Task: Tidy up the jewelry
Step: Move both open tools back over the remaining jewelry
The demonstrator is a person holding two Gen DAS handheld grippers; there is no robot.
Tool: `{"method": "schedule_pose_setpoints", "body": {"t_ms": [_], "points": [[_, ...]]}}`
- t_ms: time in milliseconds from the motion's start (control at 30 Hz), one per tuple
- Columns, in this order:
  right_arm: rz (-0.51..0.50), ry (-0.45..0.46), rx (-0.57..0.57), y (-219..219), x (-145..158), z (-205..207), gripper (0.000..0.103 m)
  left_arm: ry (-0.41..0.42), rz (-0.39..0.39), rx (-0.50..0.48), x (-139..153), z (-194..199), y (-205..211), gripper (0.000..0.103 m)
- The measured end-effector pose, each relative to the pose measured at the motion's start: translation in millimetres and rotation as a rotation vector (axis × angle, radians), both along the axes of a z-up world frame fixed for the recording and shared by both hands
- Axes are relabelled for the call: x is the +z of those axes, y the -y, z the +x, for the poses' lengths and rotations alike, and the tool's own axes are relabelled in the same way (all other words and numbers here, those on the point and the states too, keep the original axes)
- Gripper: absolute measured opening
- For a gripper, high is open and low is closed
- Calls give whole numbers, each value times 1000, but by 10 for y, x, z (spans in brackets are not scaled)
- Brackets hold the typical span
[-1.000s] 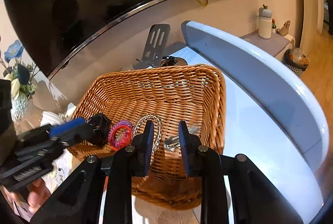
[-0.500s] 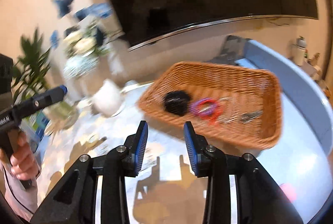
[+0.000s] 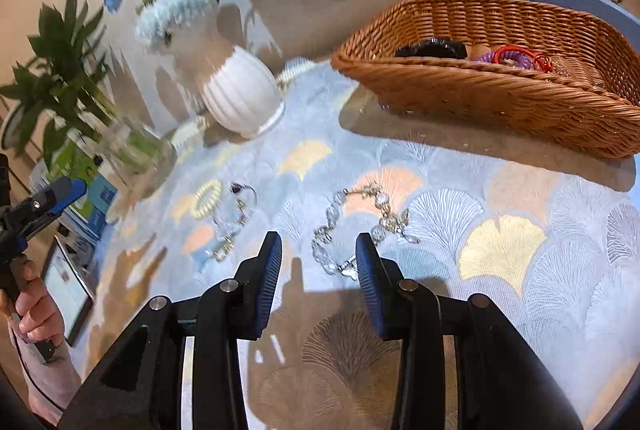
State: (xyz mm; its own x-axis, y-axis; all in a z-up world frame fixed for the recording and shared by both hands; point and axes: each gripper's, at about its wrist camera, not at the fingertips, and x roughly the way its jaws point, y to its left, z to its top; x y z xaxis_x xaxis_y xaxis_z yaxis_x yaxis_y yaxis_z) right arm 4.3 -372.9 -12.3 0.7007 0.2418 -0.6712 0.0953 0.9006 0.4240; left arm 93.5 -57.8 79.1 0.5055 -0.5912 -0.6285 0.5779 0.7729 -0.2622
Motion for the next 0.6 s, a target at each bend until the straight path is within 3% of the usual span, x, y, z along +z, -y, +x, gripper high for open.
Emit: {"method": "schedule_pose_setpoints", "body": {"t_ms": [167,400,500,600], "points": [[-2,7,-14,45,-23,-18,42,-39,125,-116,-440,-3,262,56],[133,-54,-127,421,-124,-24,42,-37,274,-204,-858,-9,751,56],[124,-93,-150,511,-72,37,42,-32,293,-203,-969,4,834,56],[46,-103,-136,519,46,163,42,-47,278,-201,-1015,25,832,56]]}}
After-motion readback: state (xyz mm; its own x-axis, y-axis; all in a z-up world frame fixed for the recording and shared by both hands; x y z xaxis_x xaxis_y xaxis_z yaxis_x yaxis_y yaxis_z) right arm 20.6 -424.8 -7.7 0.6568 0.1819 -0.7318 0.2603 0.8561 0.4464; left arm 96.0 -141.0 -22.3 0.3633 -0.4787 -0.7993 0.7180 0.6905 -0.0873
